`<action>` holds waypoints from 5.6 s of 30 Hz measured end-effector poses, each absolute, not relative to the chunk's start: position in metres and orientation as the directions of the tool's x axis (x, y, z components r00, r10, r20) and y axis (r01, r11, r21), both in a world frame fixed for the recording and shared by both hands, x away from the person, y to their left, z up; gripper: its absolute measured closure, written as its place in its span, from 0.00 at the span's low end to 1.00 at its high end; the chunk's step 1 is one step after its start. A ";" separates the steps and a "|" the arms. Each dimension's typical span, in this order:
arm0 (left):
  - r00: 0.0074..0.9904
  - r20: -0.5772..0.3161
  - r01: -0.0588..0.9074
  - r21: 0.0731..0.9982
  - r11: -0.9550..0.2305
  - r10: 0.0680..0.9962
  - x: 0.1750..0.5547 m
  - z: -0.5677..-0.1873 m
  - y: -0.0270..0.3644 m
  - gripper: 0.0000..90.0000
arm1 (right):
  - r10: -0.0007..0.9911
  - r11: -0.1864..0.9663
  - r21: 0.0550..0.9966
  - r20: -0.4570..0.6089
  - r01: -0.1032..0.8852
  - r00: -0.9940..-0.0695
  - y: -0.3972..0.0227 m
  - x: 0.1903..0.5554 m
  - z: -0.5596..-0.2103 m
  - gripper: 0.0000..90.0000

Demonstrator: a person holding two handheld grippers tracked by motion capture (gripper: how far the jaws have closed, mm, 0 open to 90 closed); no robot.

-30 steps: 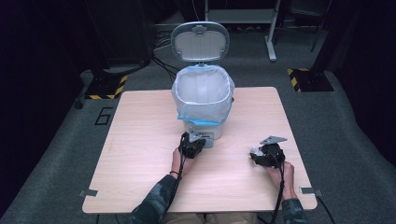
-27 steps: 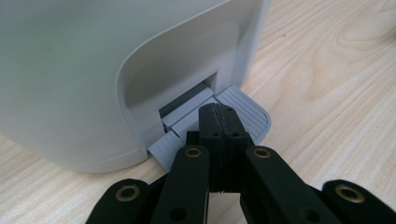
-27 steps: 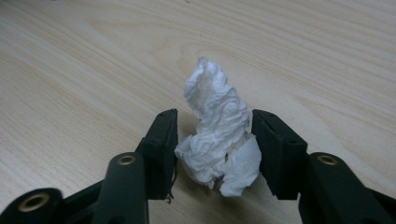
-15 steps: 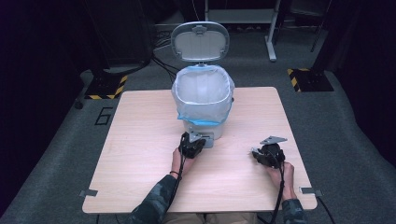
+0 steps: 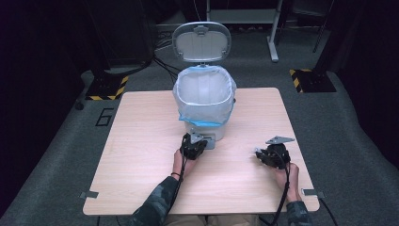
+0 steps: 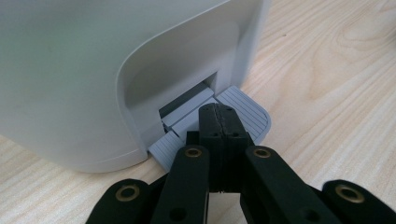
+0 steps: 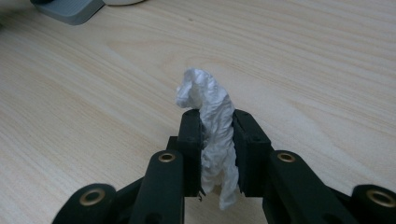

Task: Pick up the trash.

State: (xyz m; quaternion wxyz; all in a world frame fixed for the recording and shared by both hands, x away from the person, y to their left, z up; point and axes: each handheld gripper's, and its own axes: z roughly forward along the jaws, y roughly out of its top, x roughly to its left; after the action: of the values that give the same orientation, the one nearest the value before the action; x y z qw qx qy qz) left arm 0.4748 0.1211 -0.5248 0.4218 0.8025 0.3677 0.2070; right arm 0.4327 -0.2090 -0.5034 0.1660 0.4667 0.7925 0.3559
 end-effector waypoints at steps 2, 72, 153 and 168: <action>0.644 0.020 0.416 0.829 -0.373 0.764 0.475 -0.525 0.121 1.00 | 0.852 0.320 0.717 0.068 0.619 -0.519 -0.210 0.432 -0.502 0.83; 0.647 -0.009 0.429 0.830 -0.355 0.762 0.477 -0.525 0.123 1.00 | 0.764 0.364 0.759 0.088 0.540 -0.639 -0.185 0.443 -0.407 0.87; 0.647 -0.037 0.444 0.830 -0.337 0.761 0.478 -0.525 0.125 1.00 | 0.706 0.368 0.805 0.084 0.465 -0.704 -0.166 0.468 -0.319 0.88; 0.642 -0.048 0.450 0.832 -0.325 0.765 0.478 -0.525 0.125 1.00 | 0.693 0.378 0.825 0.048 0.420 -0.719 -0.158 0.470 -0.280 0.89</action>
State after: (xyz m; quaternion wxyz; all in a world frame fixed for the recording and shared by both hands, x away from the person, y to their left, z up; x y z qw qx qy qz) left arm 0.4779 0.1247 -0.5250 0.4372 0.7937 0.3825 0.1802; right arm 0.4699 -0.1583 -0.2796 0.1550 0.3412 0.8153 0.4413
